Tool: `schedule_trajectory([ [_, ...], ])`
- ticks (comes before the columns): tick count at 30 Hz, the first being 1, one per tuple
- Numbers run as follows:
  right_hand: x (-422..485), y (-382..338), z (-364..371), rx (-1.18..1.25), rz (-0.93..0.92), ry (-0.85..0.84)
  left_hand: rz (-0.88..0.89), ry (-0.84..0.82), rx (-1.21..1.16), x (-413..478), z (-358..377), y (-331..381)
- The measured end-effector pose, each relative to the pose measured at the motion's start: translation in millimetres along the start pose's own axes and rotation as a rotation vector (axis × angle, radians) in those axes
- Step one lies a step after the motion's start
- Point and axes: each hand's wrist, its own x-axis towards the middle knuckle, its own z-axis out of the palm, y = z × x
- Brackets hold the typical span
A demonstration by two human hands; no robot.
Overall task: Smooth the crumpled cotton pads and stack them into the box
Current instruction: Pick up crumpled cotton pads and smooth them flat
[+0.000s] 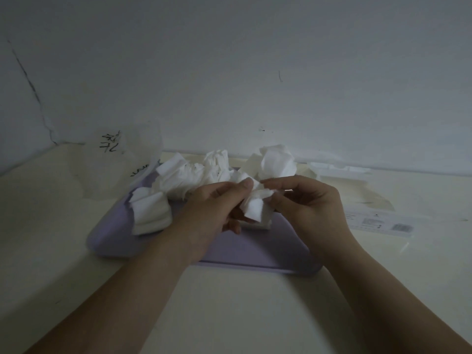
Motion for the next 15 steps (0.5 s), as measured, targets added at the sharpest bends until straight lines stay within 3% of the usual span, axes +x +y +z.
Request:
schedule_trajectory([
  [7, -1.7, -2.8, 1.6, -0.031, -0.002, -0.129, -0.051, 0.089, 0.052, 1.5, -3.5, 0.8],
  [12, 2.3, -1.8, -5.1, 0.061, 0.172, 0.063, 0.079, 0.277, 0.158, 7.5, -8.8, 1.7],
  [15, 2.4, -2.2, -6.5, 0.014, 0.255, 0.1, 0.183, 0.272, 0.185, 5.7, -9.1, 6.4],
])
